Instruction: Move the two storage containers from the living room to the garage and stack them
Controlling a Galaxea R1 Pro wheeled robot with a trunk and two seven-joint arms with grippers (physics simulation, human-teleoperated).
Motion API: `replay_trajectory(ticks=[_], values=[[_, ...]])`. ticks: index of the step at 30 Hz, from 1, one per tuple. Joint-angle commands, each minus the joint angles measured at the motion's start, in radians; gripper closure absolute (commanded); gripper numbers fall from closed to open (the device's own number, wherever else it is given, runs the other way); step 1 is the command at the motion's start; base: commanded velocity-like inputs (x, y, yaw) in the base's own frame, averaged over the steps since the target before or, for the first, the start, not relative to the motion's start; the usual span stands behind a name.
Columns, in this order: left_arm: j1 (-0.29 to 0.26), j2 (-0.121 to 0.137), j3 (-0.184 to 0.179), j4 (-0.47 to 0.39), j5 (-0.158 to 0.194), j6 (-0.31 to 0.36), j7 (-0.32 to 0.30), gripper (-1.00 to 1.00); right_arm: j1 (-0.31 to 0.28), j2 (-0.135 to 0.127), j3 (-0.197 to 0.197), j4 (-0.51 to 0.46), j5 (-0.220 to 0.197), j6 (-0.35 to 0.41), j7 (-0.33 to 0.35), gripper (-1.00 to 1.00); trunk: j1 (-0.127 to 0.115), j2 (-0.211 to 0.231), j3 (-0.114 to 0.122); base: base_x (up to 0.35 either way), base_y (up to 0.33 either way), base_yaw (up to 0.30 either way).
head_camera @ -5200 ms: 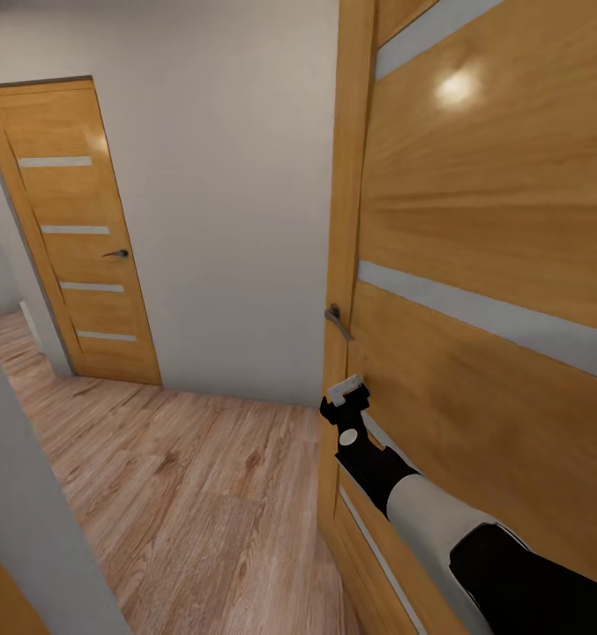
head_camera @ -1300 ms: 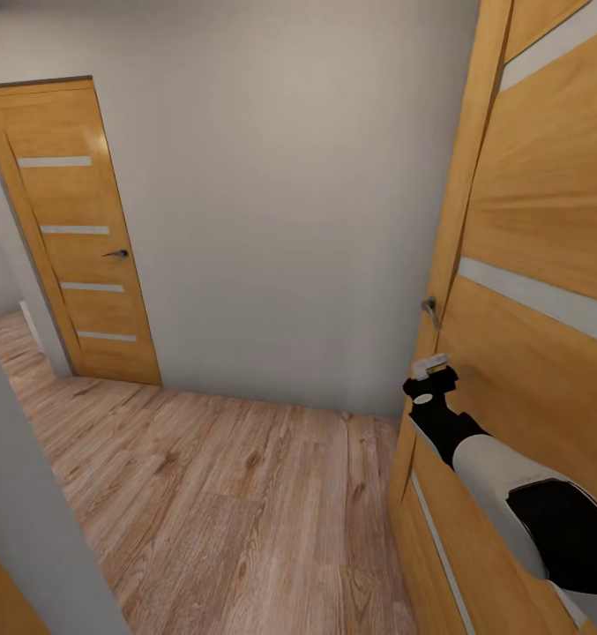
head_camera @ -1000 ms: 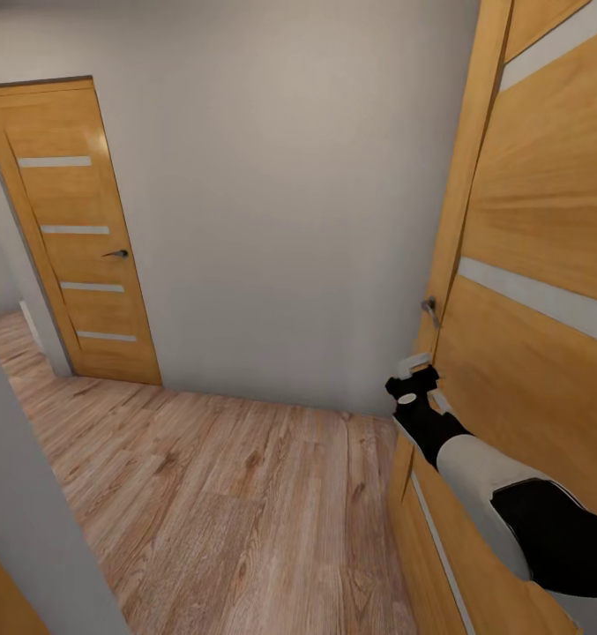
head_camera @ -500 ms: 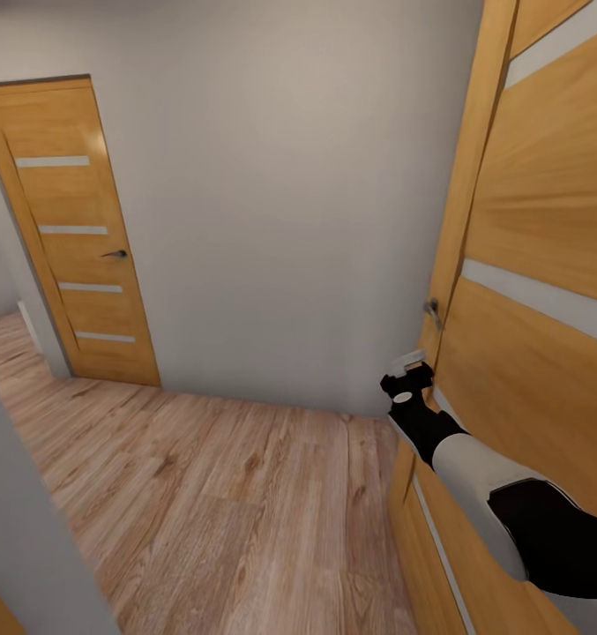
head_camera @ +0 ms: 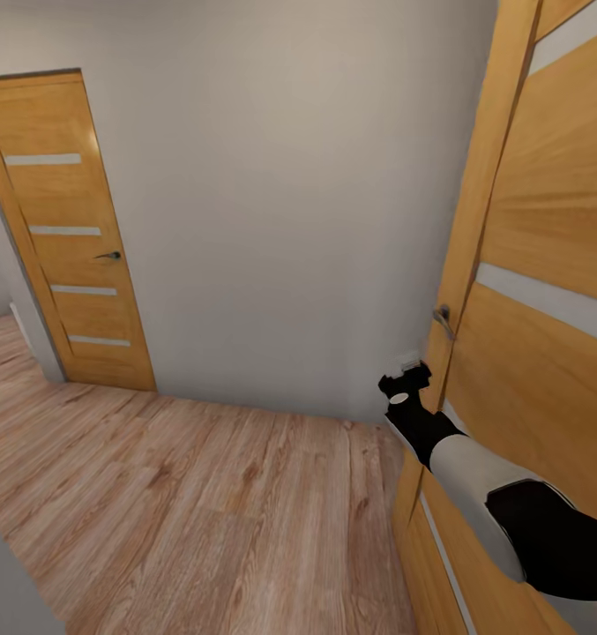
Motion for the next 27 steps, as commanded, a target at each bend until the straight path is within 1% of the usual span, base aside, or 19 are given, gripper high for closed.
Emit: replay_trajectory(ticks=[1,7,12,19,24,27], values=[[0.000,0.000,0.002,0.000,0.005,-0.002,0.000,-1.00,-0.006,0.003,0.004,-0.004,0.015,0.016,-0.010,-1.00,0.000,0.000,-0.001,0.000,0.000,0.000],[0.000,0.000,0.002,0.000,0.005,-0.002,0.000,-1.00,-0.021,0.002,0.007,-0.007,0.024,0.027,-0.030,-1.00,0.000,0.000,-0.001,0.000,0.000,0.000],[0.000,0.000,0.002,-0.001,0.005,-0.003,0.000,-1.00,0.007,0.002,0.008,0.019,0.030,0.052,-0.041,-1.00,0.000,0.000,-0.001,0.000,0.000,0.000],[0.000,0.000,0.002,-0.001,0.005,-0.002,0.000,-1.00,0.047,0.002,0.007,0.027,0.031,0.054,-0.068,-1.00,0.000,0.000,-0.001,0.000,0.000,0.000],[0.000,0.000,0.002,-0.001,0.005,-0.002,0.000,-1.00,0.076,0.004,0.006,0.028,0.032,0.060,-0.075,-1.00,0.000,0.000,-0.001,0.000,0.000,0.000],[0.000,0.000,0.002,-0.001,0.005,-0.003,0.000,-1.00,0.077,0.001,0.005,0.028,0.031,0.061,-0.075,-1.00,0.000,0.000,-0.001,0.000,0.000,0.000]])
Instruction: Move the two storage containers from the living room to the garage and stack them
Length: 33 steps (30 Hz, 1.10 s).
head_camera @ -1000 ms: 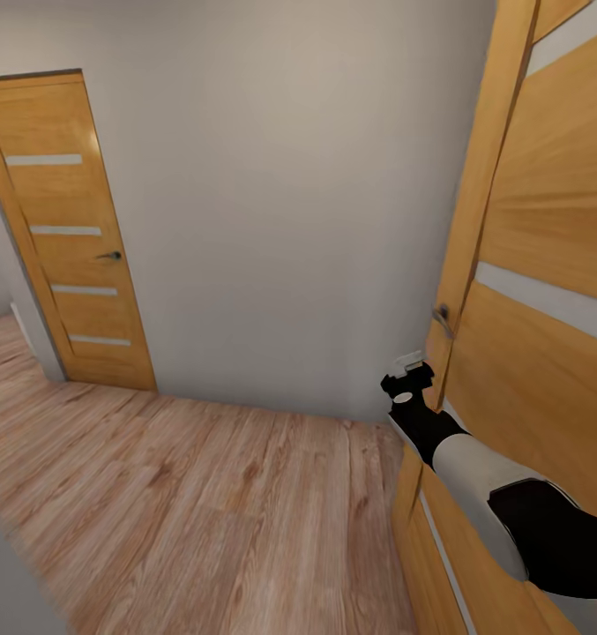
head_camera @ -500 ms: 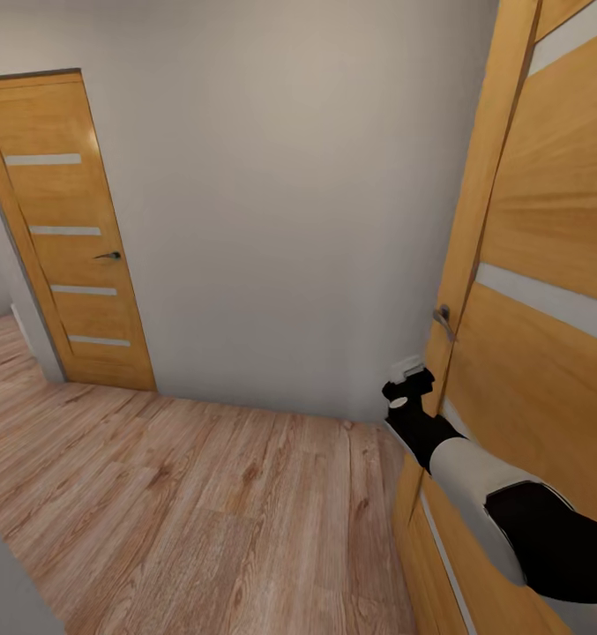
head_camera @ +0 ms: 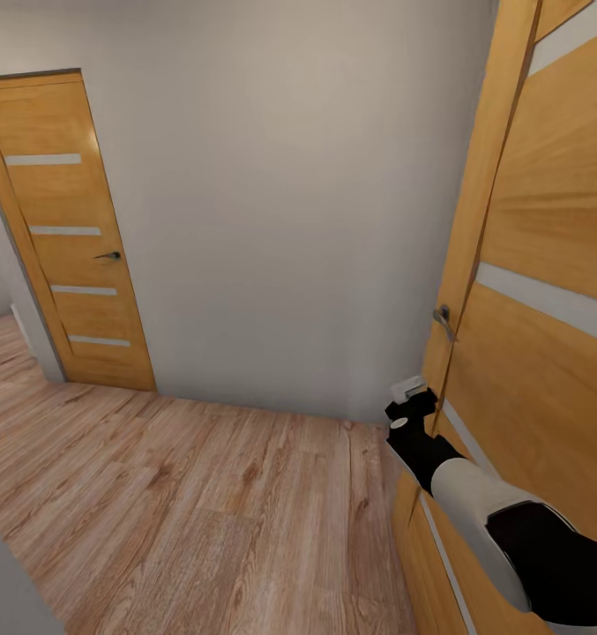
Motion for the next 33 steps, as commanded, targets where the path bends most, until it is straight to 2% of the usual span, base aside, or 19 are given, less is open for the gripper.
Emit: replay_trajectory(ticks=[1,8,19,20,33], values=[[0.000,0.000,0.002,0.000,0.004,-0.002,0.000,-1.00,0.000,-0.002,0.002,-0.001,0.009,0.010,-0.003,-1.00,0.000,-0.001,-0.001,0.000,0.000,0.000],[0.000,0.000,0.002,0.000,0.004,-0.002,0.000,-1.00,0.000,-0.014,-0.017,-0.001,0.009,0.010,-0.005,-1.00,0.000,-0.001,-0.001,0.000,0.000,0.000],[0.000,0.000,0.003,0.000,0.004,-0.002,0.000,-1.00,0.000,-0.076,-0.036,-0.005,0.010,-0.024,-0.027,-1.00,0.000,-0.001,-0.001,0.000,0.000,0.000],[0.000,0.000,0.003,0.000,0.004,-0.002,0.000,-1.00,0.000,-0.104,-0.036,-0.005,0.010,-0.031,-0.029,-1.00,0.000,-0.001,-0.001,0.000,0.000,0.000],[0.000,0.000,0.003,0.000,0.004,-0.002,0.000,-1.00,0.000,-0.120,-0.039,-0.004,0.010,-0.042,-0.031,-1.00,0.000,-0.001,-0.001,0.000,0.000,0.000]])
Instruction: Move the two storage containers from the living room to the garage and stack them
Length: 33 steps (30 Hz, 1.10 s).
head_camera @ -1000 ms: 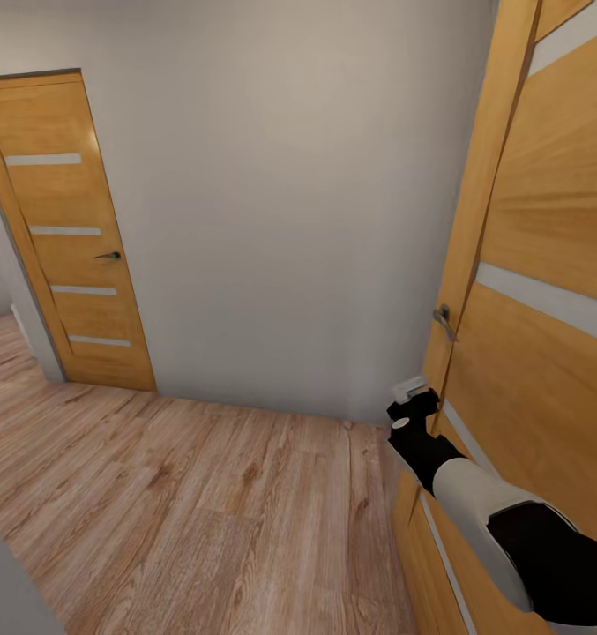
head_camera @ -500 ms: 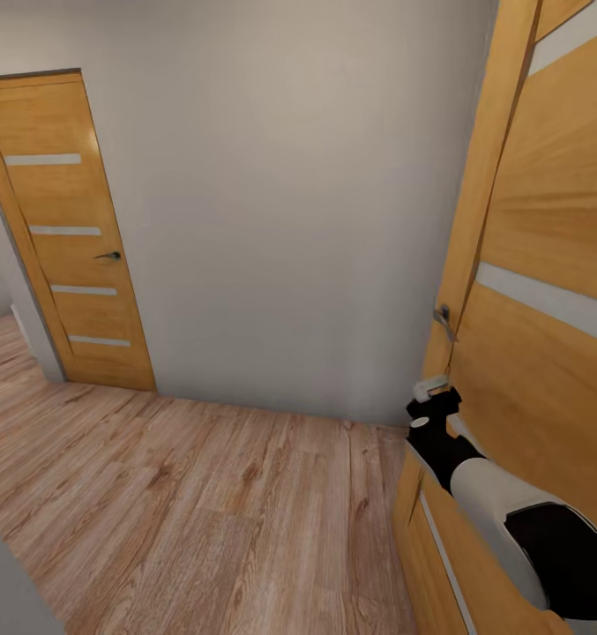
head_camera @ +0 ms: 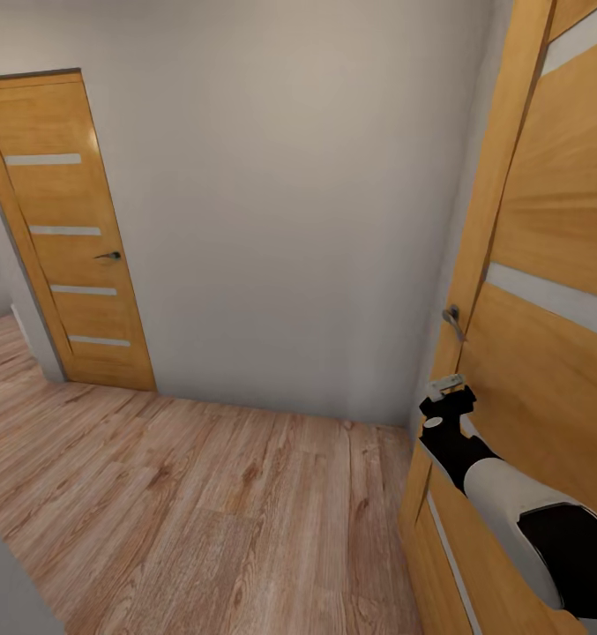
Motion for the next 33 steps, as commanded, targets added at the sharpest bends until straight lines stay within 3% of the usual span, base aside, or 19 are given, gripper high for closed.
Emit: replay_trajectory(ticks=[1,6,18,29,33], values=[[0.000,0.000,0.002,-0.001,0.004,-0.002,0.000,-1.00,-0.001,-0.001,-0.008,-0.001,0.014,0.012,-0.007,-1.00,0.000,-0.001,-0.001,0.000,0.000,0.000],[0.000,0.000,0.003,-0.001,0.004,-0.002,0.000,-1.00,-0.001,-0.014,-0.009,0.000,0.014,0.012,-0.007,-1.00,0.000,-0.001,-0.001,0.000,0.000,0.000],[0.000,0.000,0.003,-0.001,0.004,-0.002,0.000,-1.00,-0.001,-0.091,-0.010,0.009,0.012,-0.005,-0.006,-1.00,0.000,-0.001,-0.001,0.000,0.000,0.000],[0.000,0.000,0.003,-0.001,0.004,-0.002,0.000,-1.00,-0.001,-0.112,-0.010,0.018,0.009,-0.027,-0.006,-1.00,0.000,-0.001,-0.001,0.000,0.000,0.000],[0.000,0.000,0.003,-0.001,0.004,-0.002,0.000,-1.00,-0.001,-0.136,-0.023,0.018,0.009,-0.029,-0.005,-1.00,0.000,-0.001,-0.001,0.000,0.000,0.000]])
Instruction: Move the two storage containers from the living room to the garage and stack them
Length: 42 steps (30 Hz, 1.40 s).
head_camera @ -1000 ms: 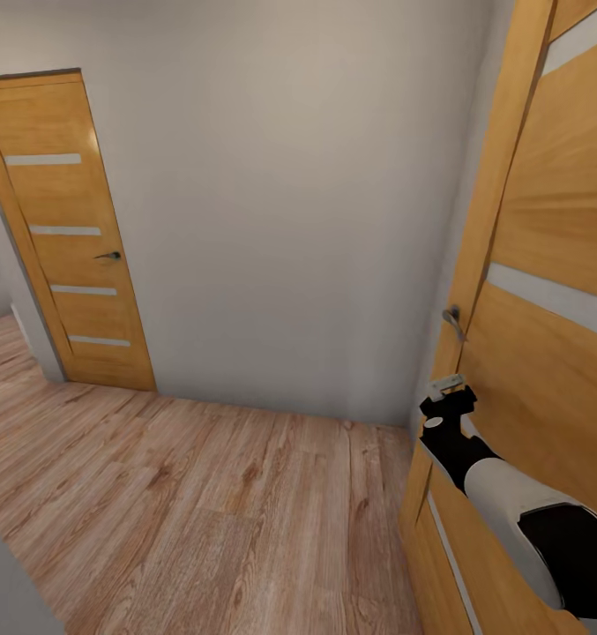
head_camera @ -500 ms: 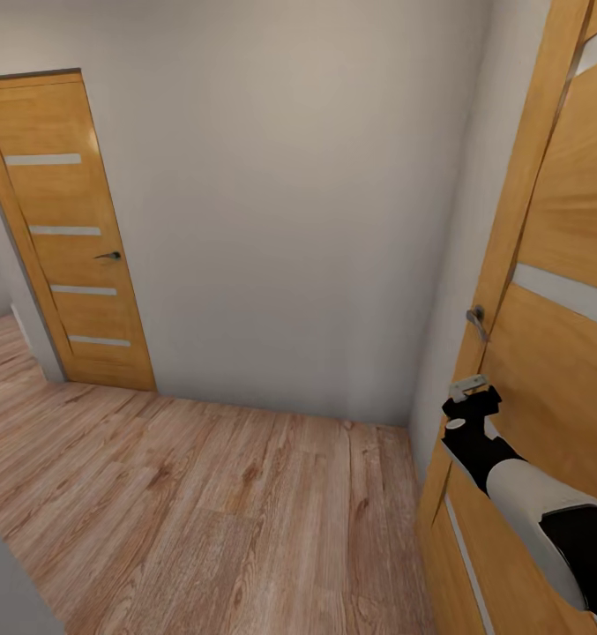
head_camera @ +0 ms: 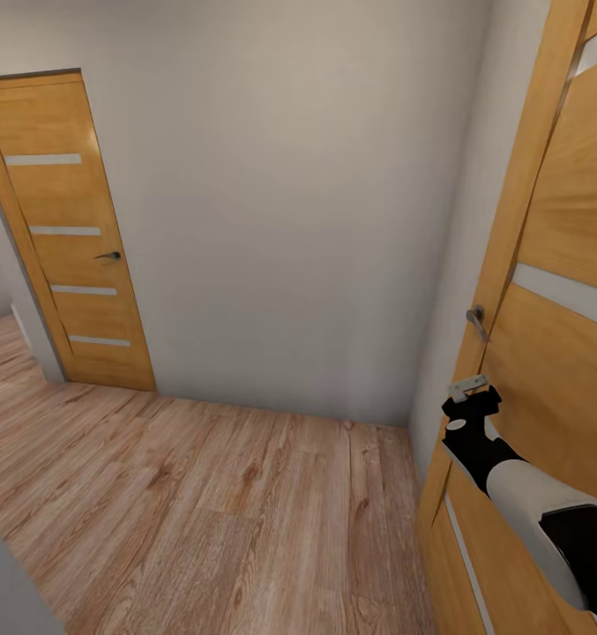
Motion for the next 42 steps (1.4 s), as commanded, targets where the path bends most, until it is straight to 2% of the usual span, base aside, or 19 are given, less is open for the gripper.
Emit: replay_trajectory(ticks=[1,5,12,16,22,24,25,26,27,29,30,32,36,42], values=[[0.000,0.000,0.002,-0.001,0.004,-0.002,0.000,-1.00,0.000,-0.063,-0.033,0.001,0.002,0.008,-0.006,-1.00,0.000,0.000,-0.001,0.000,0.000,0.000],[0.000,0.000,0.002,-0.001,0.004,-0.002,0.000,-1.00,0.000,-0.074,-0.061,0.001,0.003,0.007,-0.004,-1.00,0.000,0.000,-0.001,0.000,0.000,0.000],[0.000,0.000,0.002,-0.001,0.004,-0.002,0.000,-1.00,0.000,-0.087,-0.073,0.001,0.003,0.007,-0.001,-1.00,0.000,0.000,-0.001,0.000,0.000,0.000],[0.000,0.000,0.002,-0.001,0.004,-0.002,0.000,-1.00,0.000,-0.088,-0.074,0.001,0.003,0.007,0.001,-1.00,0.000,0.000,-0.001,0.000,0.000,0.000],[0.000,0.000,0.002,-0.001,0.004,-0.002,0.000,-1.00,0.000,-0.071,-0.072,0.001,0.004,0.015,0.005,-1.00,0.000,0.000,-0.001,0.000,0.000,0.000],[0.000,0.000,0.002,-0.001,0.004,-0.002,0.000,-1.00,0.000,-0.053,-0.072,0.001,0.004,0.017,0.008,-1.00,0.000,0.000,-0.001,0.000,0.000,0.000],[0.000,0.000,0.002,-0.001,0.004,-0.002,0.000,-1.00,0.000,-0.021,-0.071,0.002,0.004,0.018,0.011,-1.00,0.000,0.000,-0.001,0.000,0.000,0.000],[0.000,0.000,0.002,-0.001,0.004,-0.002,0.000,-1.00,0.000,-0.002,-0.070,0.002,0.004,0.018,0.013,-1.00,0.000,0.000,-0.001,0.000,0.000,0.000],[0.000,0.000,0.002,-0.001,0.004,-0.002,0.000,-1.00,0.000,0.038,-0.069,0.004,0.005,0.019,0.020,-1.00,0.000,0.000,-0.001,0.000,0.000,0.000],[0.000,0.000,0.002,-0.001,0.004,-0.002,0.000,-1.00,0.000,0.077,-0.069,0.010,0.005,0.018,0.028,-1.00,0.000,0.000,-0.001,0.000,0.000,0.000],[0.000,0.000,0.002,-0.001,0.004,-0.002,0.000,-1.00,0.000,0.111,-0.068,0.024,0.005,0.016,0.037,-1.00,0.000,0.000,-0.001,0.000,0.000,0.000],[0.000,0.000,0.002,-0.001,0.004,-0.002,0.000,-1.00,0.000,0.144,-0.068,0.055,0.007,0.012,0.049,-1.00,0.000,0.000,-0.001,0.000,0.000,0.000],[0.000,0.000,0.002,-0.001,0.004,-0.002,0.000,-1.00,0.000,0.169,-0.067,0.099,0.009,0.008,0.068,-1.00,0.000,0.000,-0.001,0.000,0.000,0.000],[0.000,0.000,0.002,-0.001,0.004,-0.002,0.000,-1.00,0.001,0.176,-0.070,0.124,0.005,0.006,0.140,-1.00,0.000,0.000,-0.001,0.000,0.000,0.000]])
